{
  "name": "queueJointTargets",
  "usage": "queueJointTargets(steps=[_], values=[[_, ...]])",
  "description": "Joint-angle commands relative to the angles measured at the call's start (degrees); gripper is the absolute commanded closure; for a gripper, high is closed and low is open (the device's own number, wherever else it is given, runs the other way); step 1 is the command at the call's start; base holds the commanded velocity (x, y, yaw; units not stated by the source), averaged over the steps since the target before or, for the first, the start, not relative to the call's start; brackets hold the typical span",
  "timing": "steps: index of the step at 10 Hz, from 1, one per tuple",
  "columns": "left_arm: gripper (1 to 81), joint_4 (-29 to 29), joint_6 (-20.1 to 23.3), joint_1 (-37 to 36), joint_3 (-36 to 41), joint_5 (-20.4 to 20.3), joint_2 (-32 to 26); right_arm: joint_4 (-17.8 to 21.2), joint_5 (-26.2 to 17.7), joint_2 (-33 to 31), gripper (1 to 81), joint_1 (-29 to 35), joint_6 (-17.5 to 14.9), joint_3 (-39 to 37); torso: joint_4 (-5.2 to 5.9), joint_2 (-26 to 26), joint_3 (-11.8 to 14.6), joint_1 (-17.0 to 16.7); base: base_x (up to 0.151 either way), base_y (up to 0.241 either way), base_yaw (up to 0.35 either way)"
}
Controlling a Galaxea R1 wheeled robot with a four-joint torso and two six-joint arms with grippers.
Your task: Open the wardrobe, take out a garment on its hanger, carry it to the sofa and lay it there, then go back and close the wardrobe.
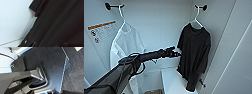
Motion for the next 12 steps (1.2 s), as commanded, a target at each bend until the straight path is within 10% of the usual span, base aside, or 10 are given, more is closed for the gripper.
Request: queueJointTargets(steps=[1,12], values=[[1.0,-0.06,-8.87,-16.64,-1.14,-3.06,3.42,0.29,-2.29,0.3,1.0,1.54,-0.05,0.29,0.0,0.0,0.0,0.0,0.0,0.0,0.0],[1.0,-0.23,-35.76,-32.2,-11.42,-8.86,9.04,0.65,-2.2,1.36,1.0,0.75,0.05,0.02,0.0,0.0,0.0,0.0,0.0,0.0,0.0]])
